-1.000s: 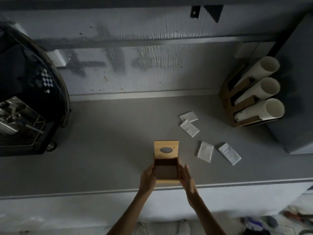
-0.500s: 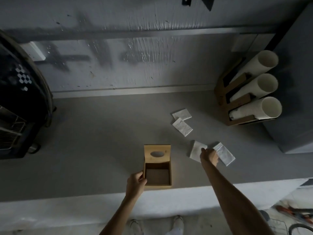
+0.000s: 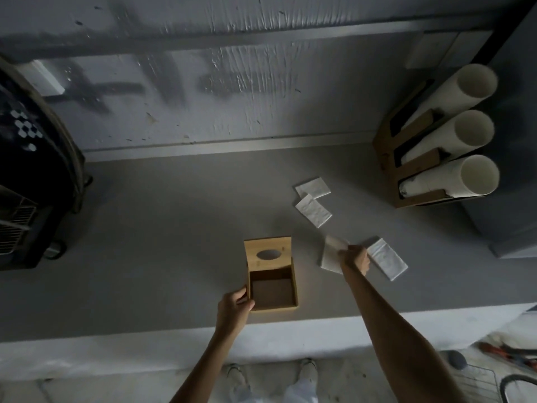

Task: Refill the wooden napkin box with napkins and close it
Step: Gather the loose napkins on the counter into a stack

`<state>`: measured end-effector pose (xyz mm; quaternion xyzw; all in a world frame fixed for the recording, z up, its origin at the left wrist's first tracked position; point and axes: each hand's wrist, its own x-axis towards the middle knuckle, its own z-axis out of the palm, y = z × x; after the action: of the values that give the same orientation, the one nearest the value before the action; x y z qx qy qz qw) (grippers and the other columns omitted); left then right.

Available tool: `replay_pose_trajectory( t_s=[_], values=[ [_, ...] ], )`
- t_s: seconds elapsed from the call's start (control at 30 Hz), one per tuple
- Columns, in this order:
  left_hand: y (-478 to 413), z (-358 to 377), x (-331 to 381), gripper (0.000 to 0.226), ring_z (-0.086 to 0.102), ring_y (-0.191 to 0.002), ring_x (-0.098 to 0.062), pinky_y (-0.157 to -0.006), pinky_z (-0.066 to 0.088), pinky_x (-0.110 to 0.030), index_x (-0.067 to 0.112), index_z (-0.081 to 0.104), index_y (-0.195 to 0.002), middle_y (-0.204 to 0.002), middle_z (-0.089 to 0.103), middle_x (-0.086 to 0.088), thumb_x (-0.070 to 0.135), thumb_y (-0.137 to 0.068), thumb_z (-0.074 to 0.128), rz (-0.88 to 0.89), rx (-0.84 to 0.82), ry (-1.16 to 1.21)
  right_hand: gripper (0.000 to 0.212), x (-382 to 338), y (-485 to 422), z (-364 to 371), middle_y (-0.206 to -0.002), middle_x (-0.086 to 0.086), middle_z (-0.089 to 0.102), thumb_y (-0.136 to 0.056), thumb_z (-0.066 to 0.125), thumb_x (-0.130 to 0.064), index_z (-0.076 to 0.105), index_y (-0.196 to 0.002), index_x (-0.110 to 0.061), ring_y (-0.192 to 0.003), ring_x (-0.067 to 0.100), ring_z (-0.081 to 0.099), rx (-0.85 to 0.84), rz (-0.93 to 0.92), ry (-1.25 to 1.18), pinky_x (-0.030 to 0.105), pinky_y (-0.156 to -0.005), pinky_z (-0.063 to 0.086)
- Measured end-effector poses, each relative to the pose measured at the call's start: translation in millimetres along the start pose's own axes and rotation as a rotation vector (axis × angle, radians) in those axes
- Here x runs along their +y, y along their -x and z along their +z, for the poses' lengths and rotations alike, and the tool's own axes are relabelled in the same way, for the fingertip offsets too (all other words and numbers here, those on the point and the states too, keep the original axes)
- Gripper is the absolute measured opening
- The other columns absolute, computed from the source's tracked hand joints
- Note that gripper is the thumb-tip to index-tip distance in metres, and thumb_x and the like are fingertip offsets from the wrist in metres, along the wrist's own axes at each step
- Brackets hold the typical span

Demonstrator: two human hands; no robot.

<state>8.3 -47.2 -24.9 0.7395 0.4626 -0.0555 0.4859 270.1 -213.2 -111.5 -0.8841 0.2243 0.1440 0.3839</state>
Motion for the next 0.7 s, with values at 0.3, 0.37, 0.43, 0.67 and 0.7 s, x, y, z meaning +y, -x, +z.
replay_pose_trajectory(
  t_s=[0.3, 0.37, 0.43, 0.67, 0.7],
  values=[
    [1.5, 4.4, 0.9, 0.047, 0.066, -0.105, -0.025, -0.092, 0.052, -0.033, 0.0, 0.054, -0.129, -0.118, 0.068, -0.016, 0.005, -0.084, 0.066, -0.024, 0.047, 0.043, 0.031, -34.4, -81.9, -148.3, -0.085, 0.013, 0.06, -0.078, 0.067, 0.012, 0.056, -0.105, 0.0, -0.058, 0.011, 0.06, -0.476, -0.37, 0.03, 0.017, -0.048, 0.046],
    [0.7, 6.2, 1.7, 0.047, 0.064, -0.109, -0.027, -0.093, 0.049, -0.03, -0.001, 0.054, -0.129, -0.121, 0.066, -0.018, 0.004, -0.084, 0.066, -0.012, 0.067, 0.021, 0.027, -28.6, -96.8, -153.3, -0.082, 0.017, 0.061, -0.076, 0.065, 0.016, 0.058, -0.101, 0.007, -0.046, 0.0, 0.06, -0.525, -0.368, 0.172, 0.012, -0.045, 0.044],
    [1.0, 9.6, 2.6, 0.046, 0.063, -0.111, -0.027, -0.093, 0.048, -0.03, -0.002, 0.053, -0.129, -0.122, 0.065, -0.019, 0.003, -0.084, 0.065, 0.003, 0.084, -0.001, 0.022, -14.8, -110.1, -145.5, -0.08, 0.018, 0.063, -0.074, 0.072, 0.011, 0.062, -0.091, 0.001, -0.056, 0.007, 0.065, -0.527, -0.358, 0.317, 0.016, -0.055, 0.048],
    [4.1, 13.5, 4.6, 0.045, 0.066, -0.105, -0.027, -0.093, 0.053, -0.038, 0.001, 0.052, -0.13, -0.12, 0.066, -0.019, 0.003, -0.086, 0.062, 0.018, 0.113, -0.042, 0.03, 12.8, -125.3, -110.4, -0.099, 0.021, 0.072, -0.073, 0.077, -0.008, 0.068, -0.102, -0.002, -0.093, 0.034, 0.068, -0.378, -0.487, 0.458, 0.038, -0.08, 0.051],
    [4.2, 13.7, 4.6, 0.045, 0.065, -0.107, -0.027, -0.094, 0.053, -0.037, 0.0, 0.052, -0.13, -0.122, 0.065, -0.019, 0.003, -0.086, 0.062, 0.014, 0.12, -0.045, 0.029, 12.0, -123.9, -110.6, -0.1, 0.021, 0.072, -0.074, 0.077, -0.008, 0.068, -0.101, -0.003, -0.092, 0.034, 0.067, -0.369, -0.498, 0.456, 0.038, -0.078, 0.051]
  ],
)
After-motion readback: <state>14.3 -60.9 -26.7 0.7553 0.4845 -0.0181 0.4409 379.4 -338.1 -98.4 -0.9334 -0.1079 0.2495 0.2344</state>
